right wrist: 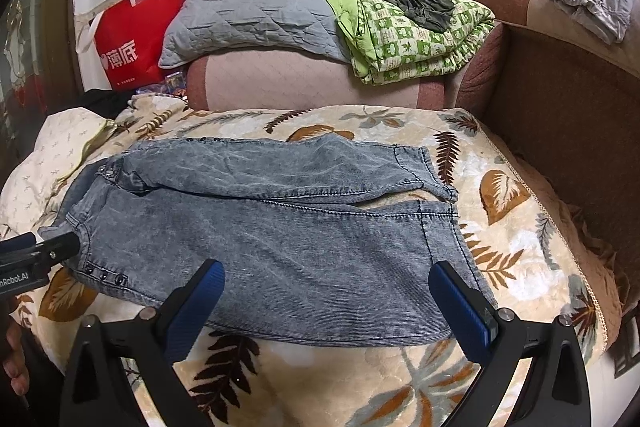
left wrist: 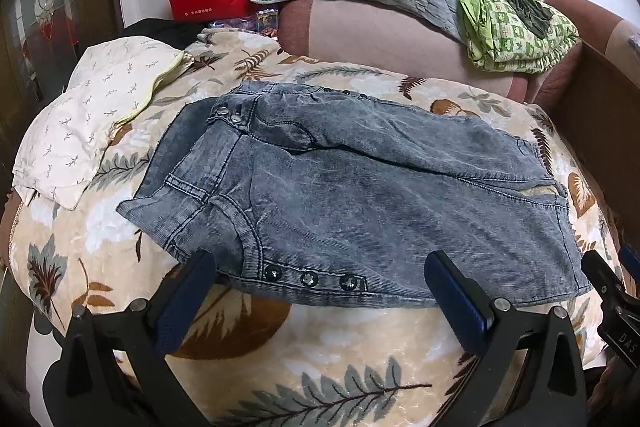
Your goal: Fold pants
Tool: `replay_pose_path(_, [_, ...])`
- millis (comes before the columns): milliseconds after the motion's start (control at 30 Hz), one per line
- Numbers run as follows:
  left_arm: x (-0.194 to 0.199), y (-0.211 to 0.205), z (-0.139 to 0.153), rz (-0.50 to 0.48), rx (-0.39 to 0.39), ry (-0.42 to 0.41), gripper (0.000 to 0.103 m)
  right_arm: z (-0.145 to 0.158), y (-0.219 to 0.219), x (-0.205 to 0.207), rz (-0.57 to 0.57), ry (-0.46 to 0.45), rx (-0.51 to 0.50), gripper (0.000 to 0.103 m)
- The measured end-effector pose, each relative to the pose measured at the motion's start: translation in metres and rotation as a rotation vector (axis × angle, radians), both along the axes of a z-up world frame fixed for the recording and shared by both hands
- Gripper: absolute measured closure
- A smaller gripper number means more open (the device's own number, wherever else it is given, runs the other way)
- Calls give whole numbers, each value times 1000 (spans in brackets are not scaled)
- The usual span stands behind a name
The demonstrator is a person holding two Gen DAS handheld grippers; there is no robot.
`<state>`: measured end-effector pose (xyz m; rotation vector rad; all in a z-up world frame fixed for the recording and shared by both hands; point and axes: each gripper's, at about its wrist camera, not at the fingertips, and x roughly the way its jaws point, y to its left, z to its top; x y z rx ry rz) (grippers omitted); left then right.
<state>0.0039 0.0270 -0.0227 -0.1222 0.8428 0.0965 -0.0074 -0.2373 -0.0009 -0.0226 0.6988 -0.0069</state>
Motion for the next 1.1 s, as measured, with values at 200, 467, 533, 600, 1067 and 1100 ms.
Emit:
replay_pose_path(200, [1, 3, -1, 4, -2, 4, 0, -2, 4, 0, 4, 5, -5, 0])
replay_pose_path(467, [3, 6, -5, 14, -5, 16, 0, -5, 4, 2, 2, 13, -11, 0])
replay_pose_path(533, [3, 5, -4, 11, -1, 14, 0, -5, 4, 1, 5, 14, -7, 0])
replay_pose_path(600, [3, 3, -3, 7, 5, 12, 0, -5, 4, 2, 5, 14, -11, 0])
replay_pose_path(1067, [6, 18, -6, 20, -22, 31, 0, -9, -5, 6, -10, 32, 18, 0])
replay_pose_path(1100, [3, 28, -5, 36, -43, 20, 0, -11, -9, 6, -9, 36, 36, 0])
